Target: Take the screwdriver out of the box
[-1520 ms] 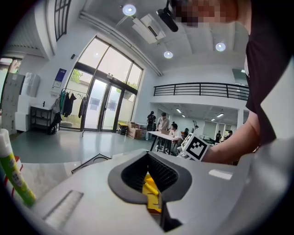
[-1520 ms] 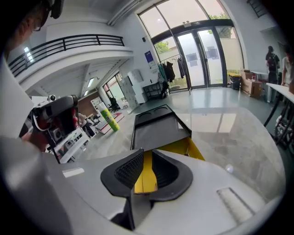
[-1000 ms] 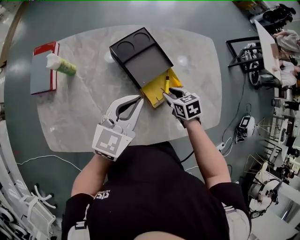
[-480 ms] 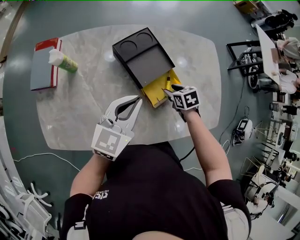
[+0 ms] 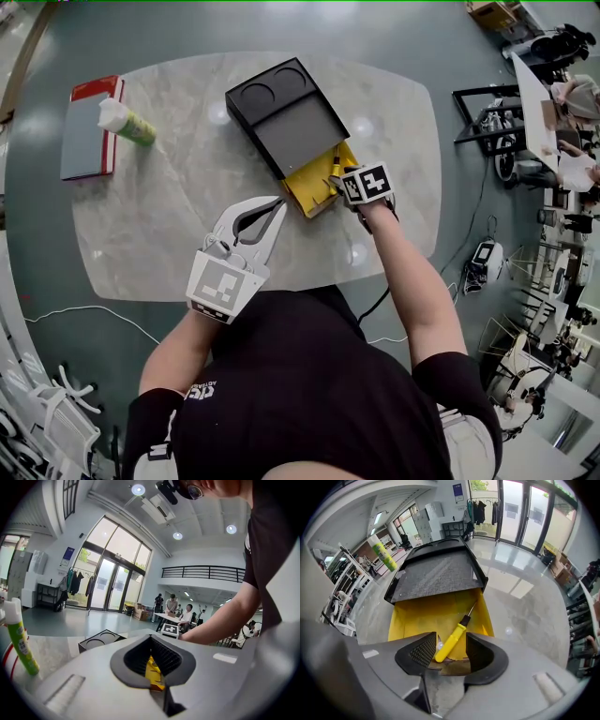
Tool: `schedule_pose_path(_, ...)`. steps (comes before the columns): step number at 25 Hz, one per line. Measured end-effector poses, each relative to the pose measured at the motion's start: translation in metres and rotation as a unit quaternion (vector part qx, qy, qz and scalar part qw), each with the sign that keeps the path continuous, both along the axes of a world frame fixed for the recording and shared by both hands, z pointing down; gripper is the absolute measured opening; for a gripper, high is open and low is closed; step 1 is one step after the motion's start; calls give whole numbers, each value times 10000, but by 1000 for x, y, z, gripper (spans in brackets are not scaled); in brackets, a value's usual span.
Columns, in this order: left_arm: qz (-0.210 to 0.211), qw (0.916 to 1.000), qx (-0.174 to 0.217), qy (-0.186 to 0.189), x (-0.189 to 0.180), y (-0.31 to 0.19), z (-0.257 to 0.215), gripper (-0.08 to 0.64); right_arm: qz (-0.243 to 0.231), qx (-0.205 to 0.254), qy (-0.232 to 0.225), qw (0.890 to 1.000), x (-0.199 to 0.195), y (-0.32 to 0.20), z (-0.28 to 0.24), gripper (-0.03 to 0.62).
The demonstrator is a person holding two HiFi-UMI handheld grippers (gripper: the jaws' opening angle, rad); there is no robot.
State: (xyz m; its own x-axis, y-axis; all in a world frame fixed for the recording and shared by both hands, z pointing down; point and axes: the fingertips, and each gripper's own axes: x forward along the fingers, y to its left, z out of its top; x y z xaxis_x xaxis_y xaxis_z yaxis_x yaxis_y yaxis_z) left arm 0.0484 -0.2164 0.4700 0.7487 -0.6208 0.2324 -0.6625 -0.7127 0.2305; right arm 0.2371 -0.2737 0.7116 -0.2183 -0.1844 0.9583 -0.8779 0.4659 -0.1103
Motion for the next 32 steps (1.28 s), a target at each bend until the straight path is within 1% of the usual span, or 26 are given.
schedule_pose_path(7, 29, 10000, -43, -20, 1, 5, 2, 2, 32, -246, 101, 9996, -1, -4, 17, 208)
schedule_pose_path(9, 27, 10000, -61, -23, 0, 7, 4, 2, 47, -328, 168, 9993, 1, -6, 21, 175)
schedule_pose_path(12, 15, 10000, -83, -21, -1, 7, 5, 2, 44, -465, 228, 9986, 2, -7, 23, 158)
schedule_pose_path(16, 18, 10000, -59, -6, 0, 10, 2, 2, -116, -510, 350, 9980, 0, -8, 22, 173)
schedule_pose_path(22, -51, 9999, -104, -20, -9, 13, 8, 2, -97, -725, 537, 9959, 6, -13, 32, 184)
schedule_pose_path(29, -137, 9998, -127, -20, -16, 15, 8, 2, -294, -912, 552, 9939, -6, -13, 36, 171)
schedule_pose_path(32, -160, 9998, -121, -30, -19, 15, 7, 2, -431, -876, 700, 9928, -10, -12, 37, 164)
